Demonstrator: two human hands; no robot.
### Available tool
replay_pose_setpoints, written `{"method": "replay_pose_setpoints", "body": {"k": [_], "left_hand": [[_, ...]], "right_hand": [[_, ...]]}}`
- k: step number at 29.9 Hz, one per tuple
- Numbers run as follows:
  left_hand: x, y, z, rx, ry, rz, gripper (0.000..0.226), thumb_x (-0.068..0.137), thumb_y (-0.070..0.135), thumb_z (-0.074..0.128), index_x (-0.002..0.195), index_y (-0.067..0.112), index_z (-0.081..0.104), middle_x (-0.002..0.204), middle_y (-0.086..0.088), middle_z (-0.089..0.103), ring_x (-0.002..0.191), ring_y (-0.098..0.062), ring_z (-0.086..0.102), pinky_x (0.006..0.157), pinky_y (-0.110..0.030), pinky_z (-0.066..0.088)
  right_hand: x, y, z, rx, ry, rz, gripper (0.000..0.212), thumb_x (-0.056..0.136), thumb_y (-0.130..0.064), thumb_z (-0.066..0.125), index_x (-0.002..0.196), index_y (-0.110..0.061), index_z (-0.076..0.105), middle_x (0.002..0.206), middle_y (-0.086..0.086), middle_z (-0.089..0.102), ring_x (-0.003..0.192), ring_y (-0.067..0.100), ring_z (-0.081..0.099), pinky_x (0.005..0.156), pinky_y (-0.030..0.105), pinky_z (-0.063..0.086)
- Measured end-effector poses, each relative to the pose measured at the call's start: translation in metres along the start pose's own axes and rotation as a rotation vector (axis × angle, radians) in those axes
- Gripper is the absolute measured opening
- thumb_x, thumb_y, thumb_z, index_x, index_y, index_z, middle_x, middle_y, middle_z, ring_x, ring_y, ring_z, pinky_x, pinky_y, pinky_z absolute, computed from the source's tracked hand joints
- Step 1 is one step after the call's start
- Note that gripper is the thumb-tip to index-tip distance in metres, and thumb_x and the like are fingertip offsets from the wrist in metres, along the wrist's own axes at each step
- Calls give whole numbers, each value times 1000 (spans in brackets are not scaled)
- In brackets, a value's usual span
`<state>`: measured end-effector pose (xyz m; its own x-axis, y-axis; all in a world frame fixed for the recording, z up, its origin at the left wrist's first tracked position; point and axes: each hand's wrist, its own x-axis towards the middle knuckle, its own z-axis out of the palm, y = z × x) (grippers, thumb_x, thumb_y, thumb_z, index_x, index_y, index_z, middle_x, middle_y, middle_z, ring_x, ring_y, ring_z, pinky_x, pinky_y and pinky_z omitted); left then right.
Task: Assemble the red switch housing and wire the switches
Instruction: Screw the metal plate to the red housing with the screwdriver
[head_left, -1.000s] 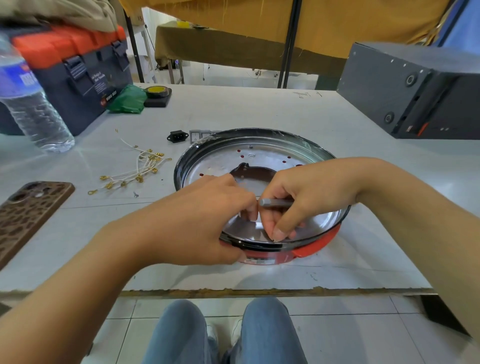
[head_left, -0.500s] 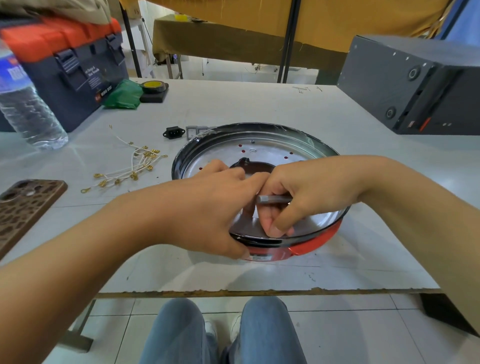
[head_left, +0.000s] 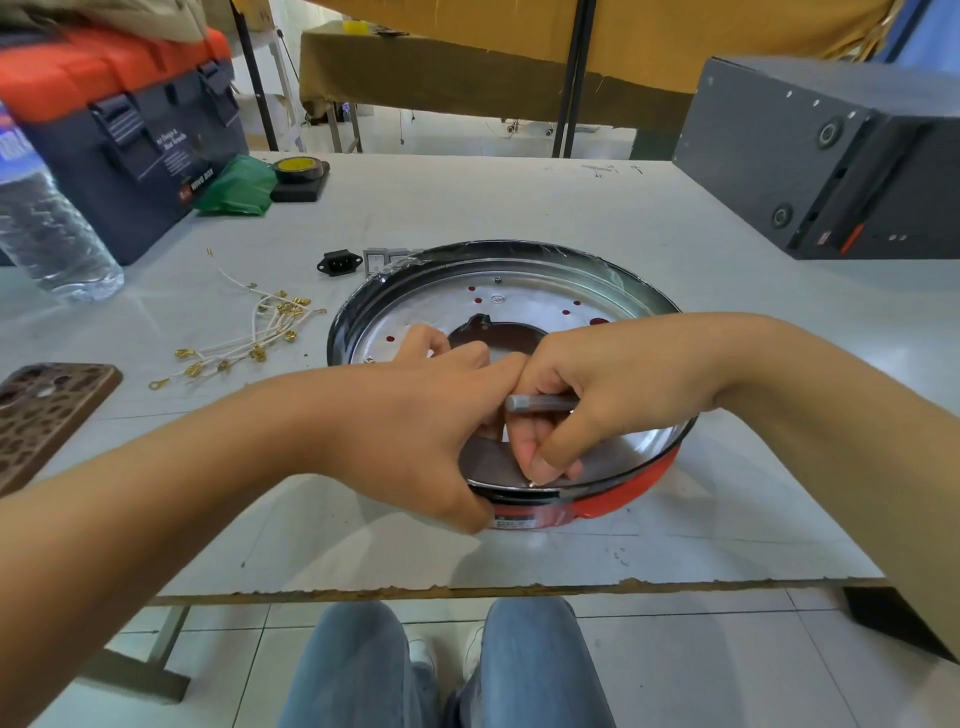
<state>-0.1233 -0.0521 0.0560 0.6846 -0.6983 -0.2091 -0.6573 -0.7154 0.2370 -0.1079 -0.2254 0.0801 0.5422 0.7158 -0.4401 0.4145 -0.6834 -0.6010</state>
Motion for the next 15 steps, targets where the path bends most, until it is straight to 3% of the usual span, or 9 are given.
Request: {"method": "replay_pose_setpoints", "body": {"k": [7, 10, 13, 15], "left_hand": [[-1, -3, 3, -31, 41, 26, 57, 68, 52, 70, 113, 42, 37, 94, 12, 38, 93, -13, 26, 84, -20, 27], [-1, -4, 2, -44, 32, 43, 57, 66, 57, 69, 112, 46, 37, 91, 17, 36, 94, -2, 27, 85, -13, 23], [-3, -5, -4, -116, 12, 45, 63, 58, 71, 68, 112, 49, 43, 92, 22, 44, 100, 4, 32, 87, -17, 30], [-5, -4, -8, -200, 21, 73, 64, 56, 72, 65, 111, 45, 49, 97, 28, 52, 99, 6, 41, 84, -14, 35]], "right_hand": [[0, -1, 2, 6, 8, 15, 14, 83, -10, 68, 72, -19, 67, 60, -4, 61, 59, 0, 53, 65, 15, 42], [1, -1, 2, 3, 7, 32, 14, 82, -12, 68, 71, -19, 67, 60, -4, 61, 60, 5, 52, 66, 21, 43], [3, -3, 1, 14, -5, 52, 14, 81, -9, 68, 70, -17, 67, 58, -4, 59, 59, 9, 50, 64, 23, 42], [4, -5, 0, 11, -6, 57, 22, 81, -7, 67, 64, -21, 65, 55, -6, 58, 56, 8, 49, 57, 15, 40]]}}
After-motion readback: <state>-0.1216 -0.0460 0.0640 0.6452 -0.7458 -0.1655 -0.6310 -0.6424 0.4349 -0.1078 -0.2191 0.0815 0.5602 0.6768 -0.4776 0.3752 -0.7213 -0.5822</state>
